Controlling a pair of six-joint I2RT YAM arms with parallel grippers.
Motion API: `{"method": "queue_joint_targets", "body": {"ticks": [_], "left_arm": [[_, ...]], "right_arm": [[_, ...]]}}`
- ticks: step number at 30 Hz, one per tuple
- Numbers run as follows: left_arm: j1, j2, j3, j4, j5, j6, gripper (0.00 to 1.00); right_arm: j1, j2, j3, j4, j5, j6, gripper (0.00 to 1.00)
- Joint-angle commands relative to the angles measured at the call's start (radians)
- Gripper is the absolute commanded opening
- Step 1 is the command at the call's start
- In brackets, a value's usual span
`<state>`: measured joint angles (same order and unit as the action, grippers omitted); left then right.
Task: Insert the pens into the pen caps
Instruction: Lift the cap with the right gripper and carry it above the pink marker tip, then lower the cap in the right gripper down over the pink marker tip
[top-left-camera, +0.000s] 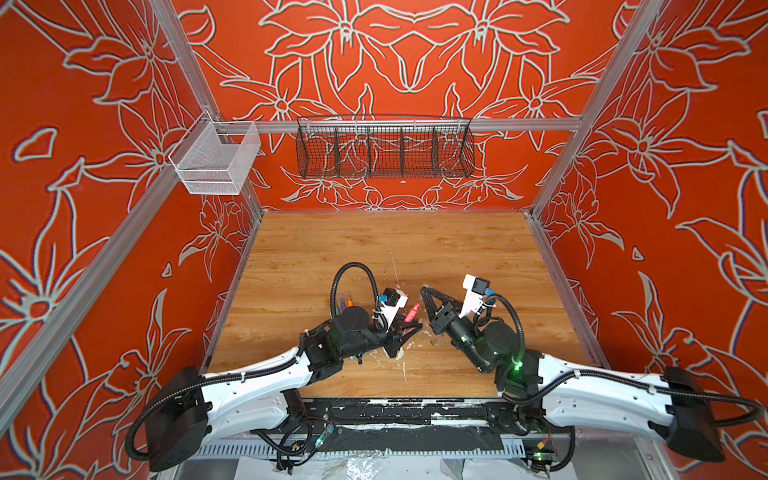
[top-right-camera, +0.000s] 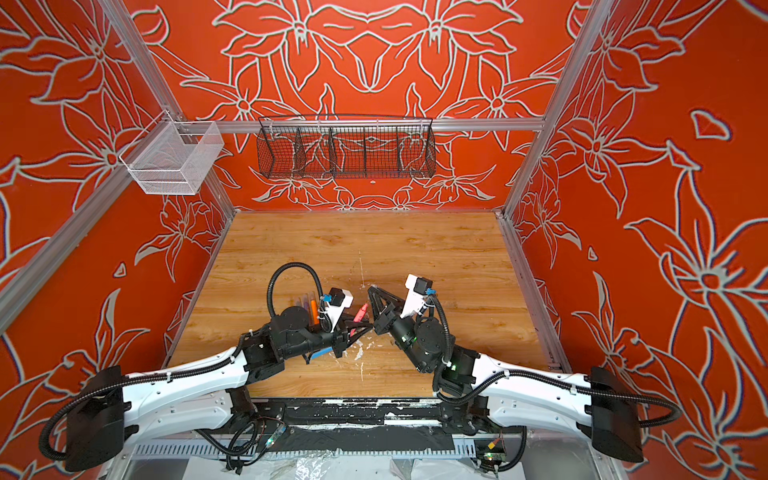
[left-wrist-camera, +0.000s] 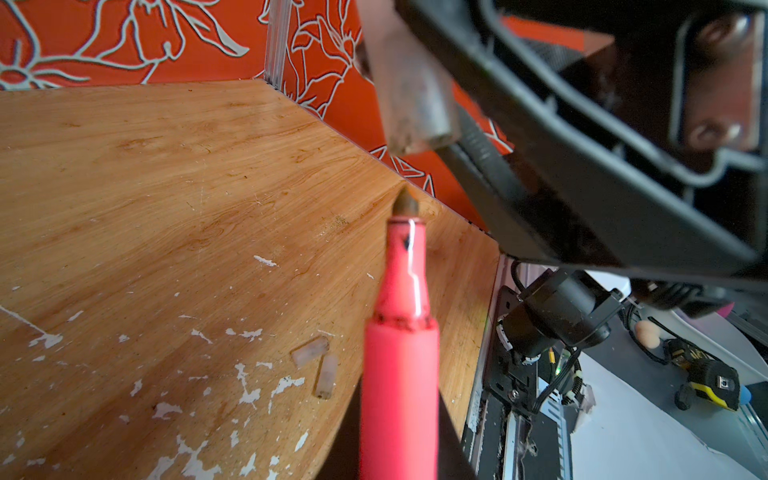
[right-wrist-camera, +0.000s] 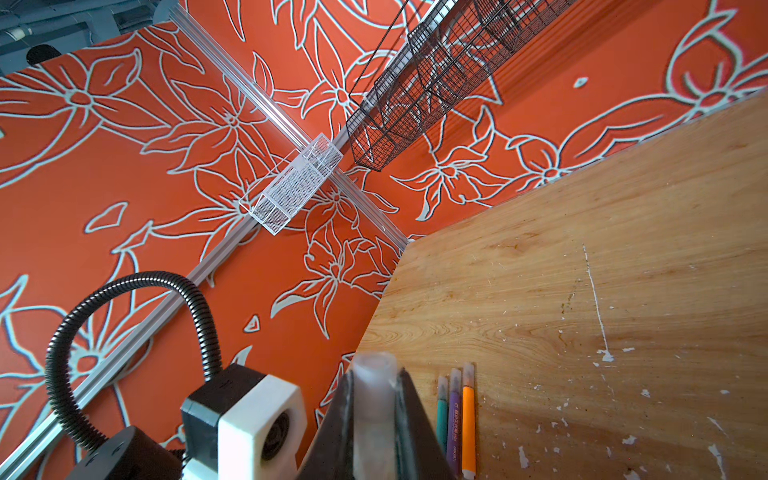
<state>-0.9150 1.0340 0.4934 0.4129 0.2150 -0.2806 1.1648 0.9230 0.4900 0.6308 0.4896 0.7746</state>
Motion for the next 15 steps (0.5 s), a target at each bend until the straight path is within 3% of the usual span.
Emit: {"method": "queue_joint_targets", "body": {"ticks": [1,15], "left_arm": [[0.005,-0.015,-0.007,0.043,0.004,0.006,0.00],[0.005,-0.016,-0.010,0.033,-0.067,-0.003,0.00]], "right_arm": [[-0.001,0.013,-0.009,0.039,0.011,0.014,0.00],[0.002,0.070,-0.033,0.105,-0.037,0.044,0.00]]}}
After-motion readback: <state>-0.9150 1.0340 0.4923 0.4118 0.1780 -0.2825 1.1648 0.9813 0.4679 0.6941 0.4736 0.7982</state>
